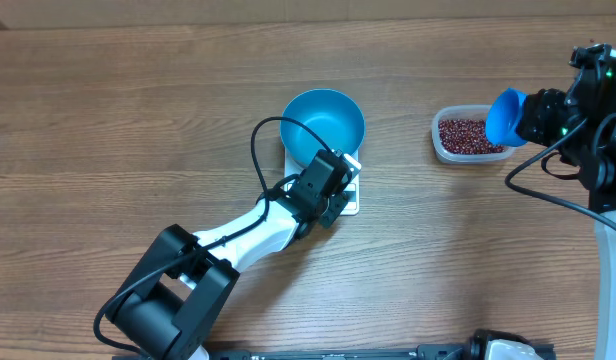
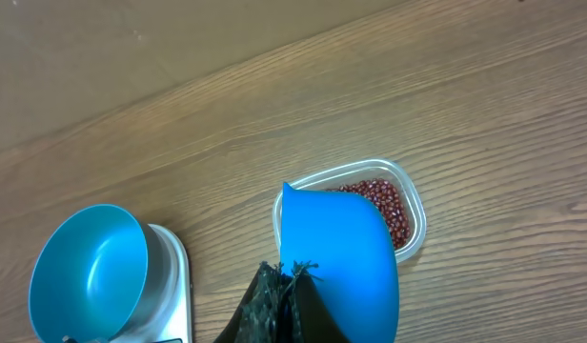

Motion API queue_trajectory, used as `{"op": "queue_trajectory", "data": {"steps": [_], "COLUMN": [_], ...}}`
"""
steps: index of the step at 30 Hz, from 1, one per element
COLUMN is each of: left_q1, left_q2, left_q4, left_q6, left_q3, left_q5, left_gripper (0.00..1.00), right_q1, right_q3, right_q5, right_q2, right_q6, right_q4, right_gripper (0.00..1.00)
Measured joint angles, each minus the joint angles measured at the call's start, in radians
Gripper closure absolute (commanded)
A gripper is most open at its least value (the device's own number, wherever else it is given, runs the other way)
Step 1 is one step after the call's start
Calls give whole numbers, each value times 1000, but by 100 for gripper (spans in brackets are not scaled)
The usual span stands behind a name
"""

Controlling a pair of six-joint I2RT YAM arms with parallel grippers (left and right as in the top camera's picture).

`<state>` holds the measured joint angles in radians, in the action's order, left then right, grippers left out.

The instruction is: Scoop item into bowl and weigh 150g on scale

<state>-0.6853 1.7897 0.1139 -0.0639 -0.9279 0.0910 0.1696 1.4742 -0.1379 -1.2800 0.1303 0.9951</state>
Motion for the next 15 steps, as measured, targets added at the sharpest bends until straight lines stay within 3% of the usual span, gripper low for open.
{"op": "queue_trajectory", "data": {"steps": [15], "left_q1": [0], "left_q2": [0], "left_q4": [14], "left_q6": [-19], "left_q3": [-2], "left_q5": [0], "left_gripper": [96], "right_q1": [0], "right_q3": [0], "right_q5": [0], "right_q2": [0], "right_q6": [0], "right_q4": [-8], "right_gripper": [96]}}
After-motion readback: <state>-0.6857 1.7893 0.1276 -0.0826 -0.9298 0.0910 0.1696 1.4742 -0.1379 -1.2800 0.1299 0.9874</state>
